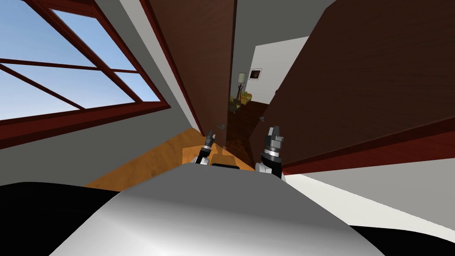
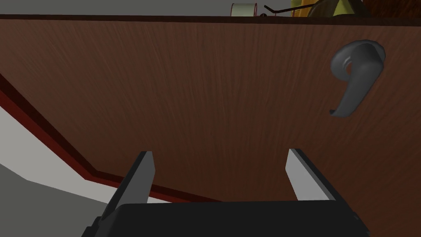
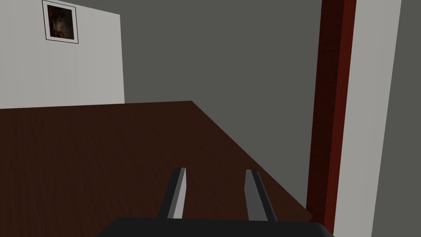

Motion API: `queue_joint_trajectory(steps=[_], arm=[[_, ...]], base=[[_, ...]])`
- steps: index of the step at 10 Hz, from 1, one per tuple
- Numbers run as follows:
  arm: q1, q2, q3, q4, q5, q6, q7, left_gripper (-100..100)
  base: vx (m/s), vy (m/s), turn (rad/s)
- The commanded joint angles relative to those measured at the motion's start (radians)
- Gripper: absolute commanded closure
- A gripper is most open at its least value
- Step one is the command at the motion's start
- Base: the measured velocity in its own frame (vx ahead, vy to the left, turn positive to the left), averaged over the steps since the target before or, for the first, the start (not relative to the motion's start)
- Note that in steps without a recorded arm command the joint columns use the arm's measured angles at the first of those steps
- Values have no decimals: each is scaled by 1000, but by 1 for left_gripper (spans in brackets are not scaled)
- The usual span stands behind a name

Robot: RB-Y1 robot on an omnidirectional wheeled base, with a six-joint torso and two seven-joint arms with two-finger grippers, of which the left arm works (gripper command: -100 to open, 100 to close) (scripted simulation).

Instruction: Push the door open

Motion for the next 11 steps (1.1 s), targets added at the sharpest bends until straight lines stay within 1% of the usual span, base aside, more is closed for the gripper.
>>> queue_joint_trajectory(steps=[1, 2, 4, 8, 11], arm=[[-14, 4, -8, 46, -1, -11, 2, -100], [-14, 4, -8, 46, -1, -11, 2, -100], [-30, 6, -25, 111, -3, -26, 4, -100], [-61, 11, -57, 236, -9, -54, 6, -100], [-82, 13, -78, 320, -12, -72, 8, -100]], base=[[53, 61, -60], [40, 47, -39], [55, 69, -81], [71, 113, -102], [75, 100, -85]])
